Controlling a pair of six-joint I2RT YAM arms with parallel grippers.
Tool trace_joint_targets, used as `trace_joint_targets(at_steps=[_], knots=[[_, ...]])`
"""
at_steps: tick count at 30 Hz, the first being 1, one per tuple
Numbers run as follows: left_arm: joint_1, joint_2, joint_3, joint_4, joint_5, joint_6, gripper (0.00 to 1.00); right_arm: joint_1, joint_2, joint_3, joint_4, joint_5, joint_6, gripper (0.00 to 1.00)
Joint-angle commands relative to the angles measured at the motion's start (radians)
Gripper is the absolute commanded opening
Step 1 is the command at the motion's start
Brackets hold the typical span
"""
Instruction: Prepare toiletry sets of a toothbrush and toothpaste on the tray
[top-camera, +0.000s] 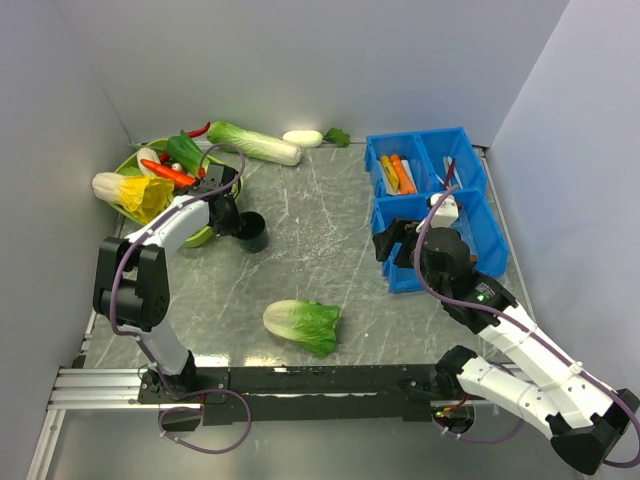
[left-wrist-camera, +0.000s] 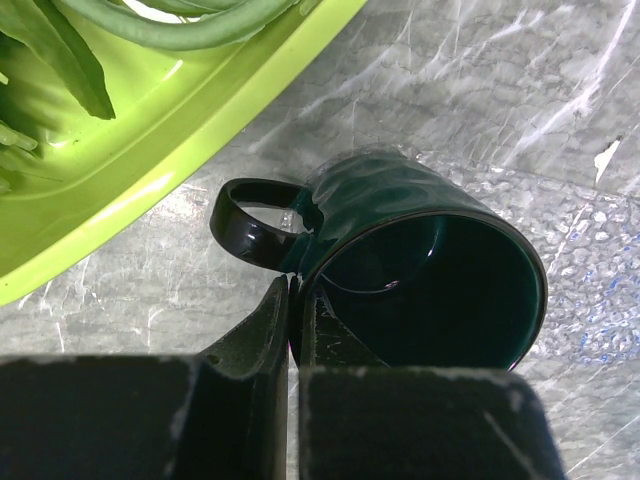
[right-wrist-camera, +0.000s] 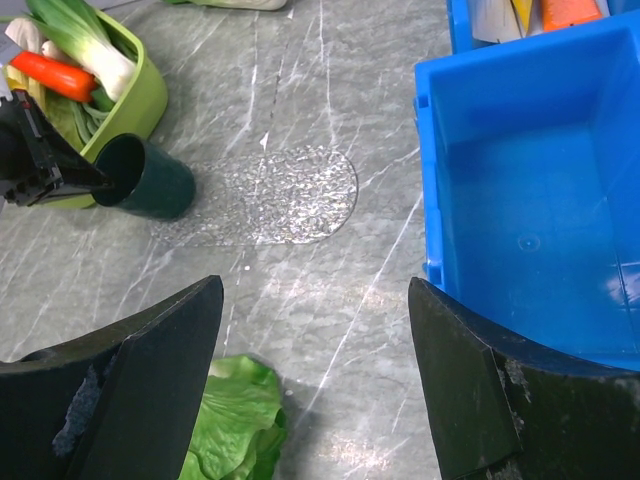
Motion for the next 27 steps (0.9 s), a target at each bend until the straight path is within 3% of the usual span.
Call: trace_joint_targets(at_steps=[1,27], knots=[[0.004,-0.009,0.03,0.036,-0.019,-0.015,0.01,-0.003,0.002,0.016,0.009,0.011,-0.013,0.82],[0.004,-0.104,-0.022,0.027,0.011,-0.026,0.01,-0.005,0.03,0.009,0.019,-0.009,-0.011,0.82]])
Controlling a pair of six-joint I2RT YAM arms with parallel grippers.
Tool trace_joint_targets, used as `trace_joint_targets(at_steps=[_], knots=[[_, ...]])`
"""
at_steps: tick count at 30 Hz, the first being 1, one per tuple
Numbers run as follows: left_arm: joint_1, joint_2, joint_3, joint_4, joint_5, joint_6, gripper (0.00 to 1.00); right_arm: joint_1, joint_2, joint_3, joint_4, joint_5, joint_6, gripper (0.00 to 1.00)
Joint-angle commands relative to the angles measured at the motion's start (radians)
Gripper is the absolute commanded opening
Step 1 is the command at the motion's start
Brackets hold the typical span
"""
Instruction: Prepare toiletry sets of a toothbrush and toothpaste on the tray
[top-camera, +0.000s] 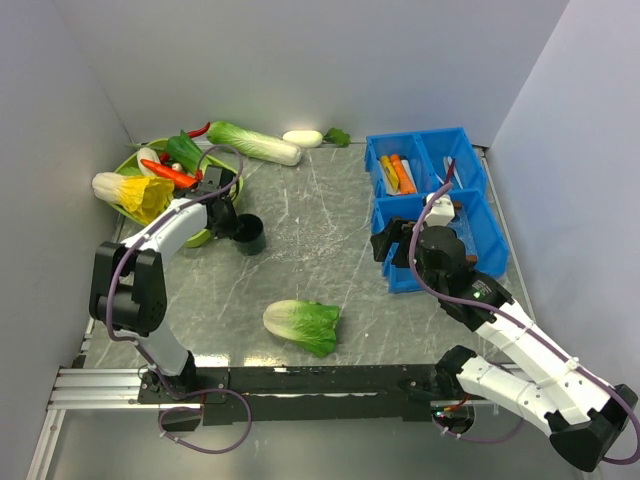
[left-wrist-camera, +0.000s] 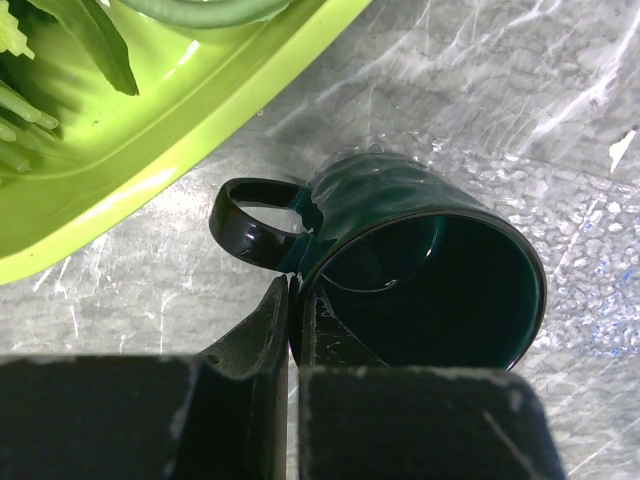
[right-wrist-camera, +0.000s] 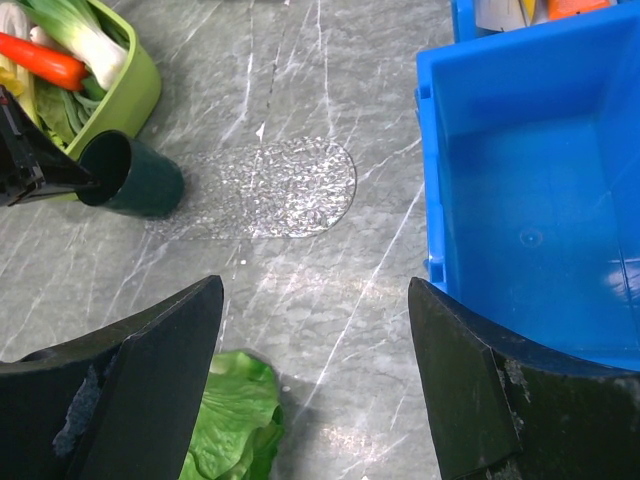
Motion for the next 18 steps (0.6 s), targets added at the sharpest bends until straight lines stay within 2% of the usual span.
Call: trace_joint_targets(at_steps=[1,18], knots=[[0.002,-0.068,0.004,0.037,0.025,-0.025,0.01,-0.002,0.005,0.01,0.017,-0.001,-0.011,0.82],[0.002,-0.081,-0.028,0.043,0.04,-0.03,0.01,-0.005,0.016,0.01,0.017,-0.007,-0.01,0.82]])
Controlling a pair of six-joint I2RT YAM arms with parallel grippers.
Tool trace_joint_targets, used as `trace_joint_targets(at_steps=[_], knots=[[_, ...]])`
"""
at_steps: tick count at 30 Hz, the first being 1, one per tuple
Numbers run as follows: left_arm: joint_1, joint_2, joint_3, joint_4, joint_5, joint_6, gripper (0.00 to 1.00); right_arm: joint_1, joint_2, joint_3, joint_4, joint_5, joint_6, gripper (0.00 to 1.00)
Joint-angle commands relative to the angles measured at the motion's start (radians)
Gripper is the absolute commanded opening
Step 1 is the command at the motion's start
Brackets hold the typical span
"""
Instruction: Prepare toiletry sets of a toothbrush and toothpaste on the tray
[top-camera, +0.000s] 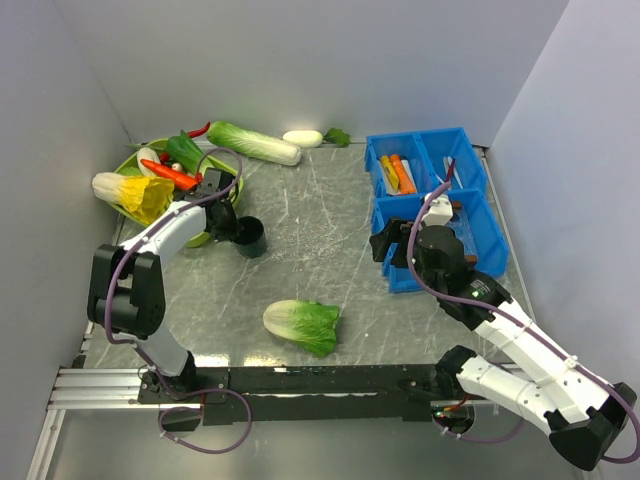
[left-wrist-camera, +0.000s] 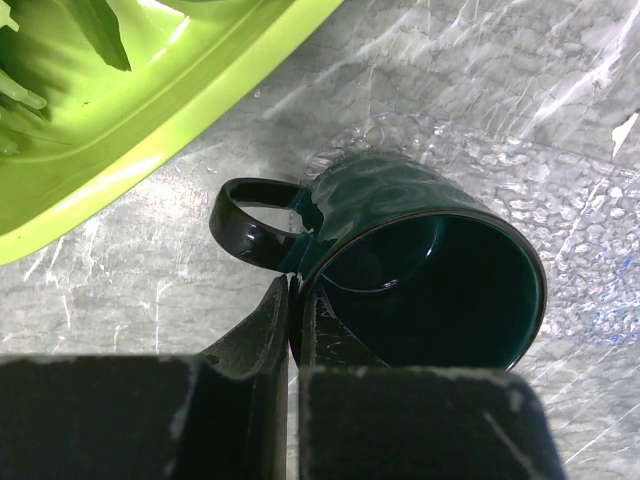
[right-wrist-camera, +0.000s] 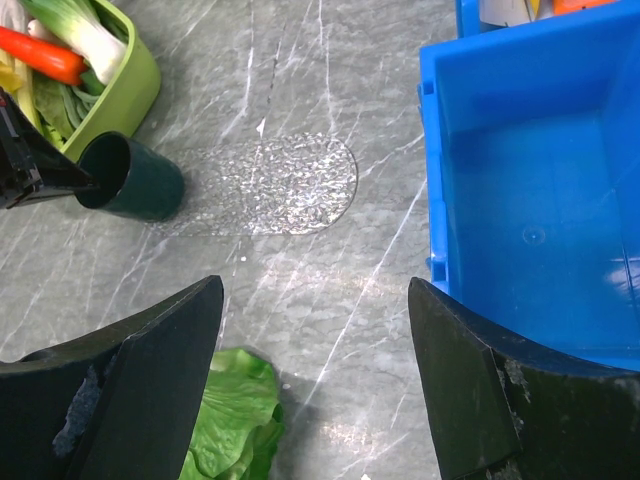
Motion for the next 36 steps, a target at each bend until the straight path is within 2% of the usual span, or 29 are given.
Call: trace_joint_targets(at_steps=[1,12,18,23,36], knots=[[0.002,-0.064,-0.001,0.04,0.019,-0.024,0.01,-0.003,0.006,0.01,0.017,-0.001,-0.009,0.82],[0.002,-0.052,-0.008,0.043,0.038,-0.019,0.02,-0.003,0.007,0.01,0.016,-0.001,-0.009,0.82],[0.002,-0.044,0.005,0.031,0.035,-0.018,0.13,-0.005,0.009,0.01,0.013,-0.001,-0.009,0.82],[0.002,-0.052,0.008,0.029,0.027,-0.021,0.32,-0.005,0.01,0.009,0.014,0.0,-0.008,0.82],[0.002,-0.09,0.004,0.043,0.035,-0.016,0.42,-0.003,0.001,0.01,0.01,0.0,-0.008,0.82]])
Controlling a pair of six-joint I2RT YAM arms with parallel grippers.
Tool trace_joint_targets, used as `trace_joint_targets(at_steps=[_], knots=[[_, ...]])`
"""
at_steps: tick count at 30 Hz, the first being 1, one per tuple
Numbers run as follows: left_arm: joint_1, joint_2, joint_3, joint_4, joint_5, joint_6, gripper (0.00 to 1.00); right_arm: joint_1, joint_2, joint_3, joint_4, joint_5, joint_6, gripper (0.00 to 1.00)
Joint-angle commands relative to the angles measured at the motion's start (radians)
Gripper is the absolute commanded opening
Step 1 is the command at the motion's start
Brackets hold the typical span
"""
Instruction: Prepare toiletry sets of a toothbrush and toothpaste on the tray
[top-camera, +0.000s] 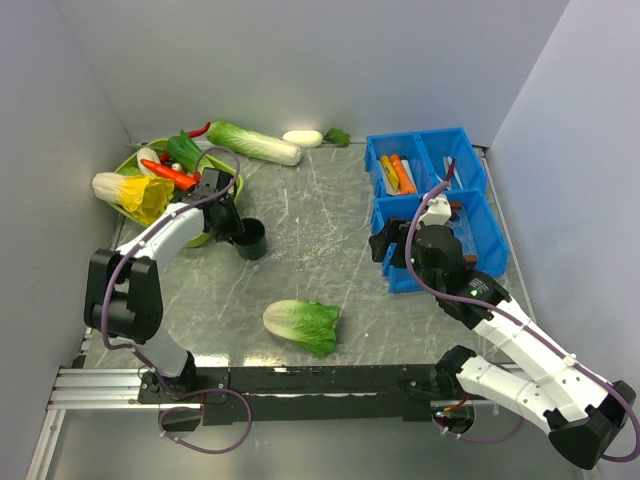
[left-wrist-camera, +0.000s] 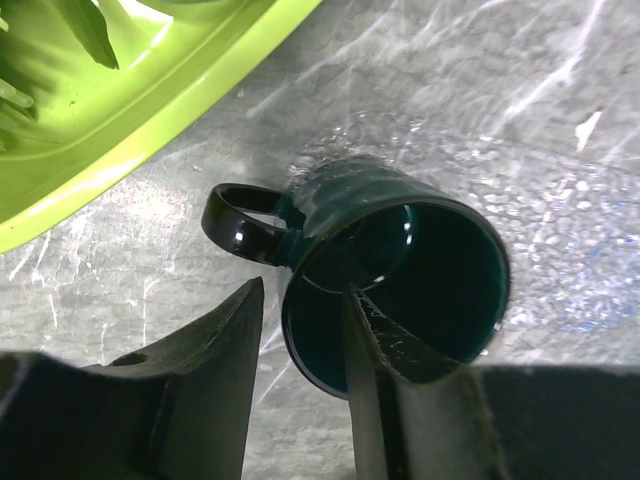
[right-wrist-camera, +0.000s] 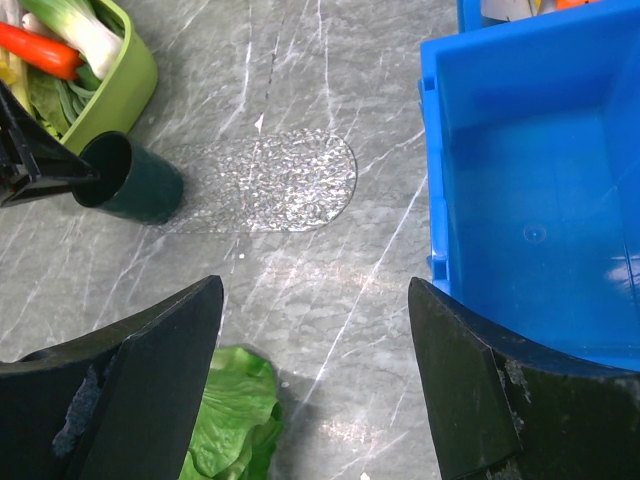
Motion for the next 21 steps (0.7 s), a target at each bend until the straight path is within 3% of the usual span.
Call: trace_joint_targets(at_steps=[1,6,12,17,21], knots=[[0.002,-0.071,0.016,0.036,0.016,-0.004,0.44,-0.003,-0.011,0.007,0.012,0.007,-0.008,0.82],[0.002,-0.102,0.004,0.054,0.068,0.013,0.52,-0.005,-0.028,0.004,0.013,0.01,-0.007,0.82],[0.002,-0.127,-0.007,0.047,0.077,0.033,0.54,-0.003,-0.038,0.004,0.005,0.014,-0.007,0.83],[0.002,-0.189,-0.026,0.048,0.046,0.051,0.54,-0.005,-0.051,0.007,-0.002,0.011,-0.007,0.83],[0.002,-0.278,-0.031,0.06,0.013,0.091,0.59,-0.005,-0.071,0.004,-0.028,0.027,-0.022,0.82]])
